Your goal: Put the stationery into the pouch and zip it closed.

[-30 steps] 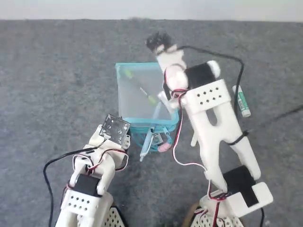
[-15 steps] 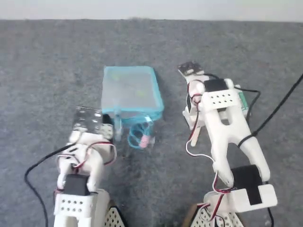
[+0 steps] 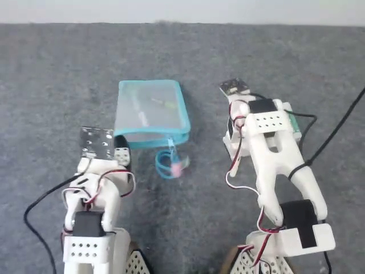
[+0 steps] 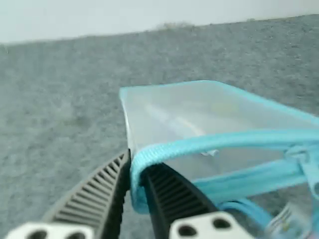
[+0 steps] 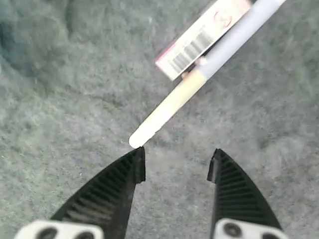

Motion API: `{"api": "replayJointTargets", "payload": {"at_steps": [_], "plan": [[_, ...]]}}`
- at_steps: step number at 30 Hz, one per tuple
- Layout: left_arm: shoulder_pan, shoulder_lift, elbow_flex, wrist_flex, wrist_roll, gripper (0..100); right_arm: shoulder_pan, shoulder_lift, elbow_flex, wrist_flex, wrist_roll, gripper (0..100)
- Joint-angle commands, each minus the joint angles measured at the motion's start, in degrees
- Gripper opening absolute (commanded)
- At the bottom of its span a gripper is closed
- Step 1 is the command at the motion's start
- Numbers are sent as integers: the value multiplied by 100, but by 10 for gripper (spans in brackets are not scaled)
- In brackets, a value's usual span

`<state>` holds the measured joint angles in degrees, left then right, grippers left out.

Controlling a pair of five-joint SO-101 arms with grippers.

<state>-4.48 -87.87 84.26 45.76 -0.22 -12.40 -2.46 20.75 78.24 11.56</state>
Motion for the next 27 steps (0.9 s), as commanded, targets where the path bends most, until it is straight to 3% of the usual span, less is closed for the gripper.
{"api": "replayJointTargets", "payload": {"at_steps": [1,10,16,23,27], "plan": [[220,-9,-57,-220,-132,10,-57,-251,457,-602,-79,209],[-176,-9,-110,-220,-79,10,-110,-233,897,-1455,-1187,208],[-149,-9,-110,-220,-79,10,-576,567,747,-1666,-1319,208],[-167,-9,-110,-220,-97,10,-224,1279,422,-1499,-1662,207],[-149,-9,-101,-220,-88,10,22,1323,431,-1490,-1829,88]]}}
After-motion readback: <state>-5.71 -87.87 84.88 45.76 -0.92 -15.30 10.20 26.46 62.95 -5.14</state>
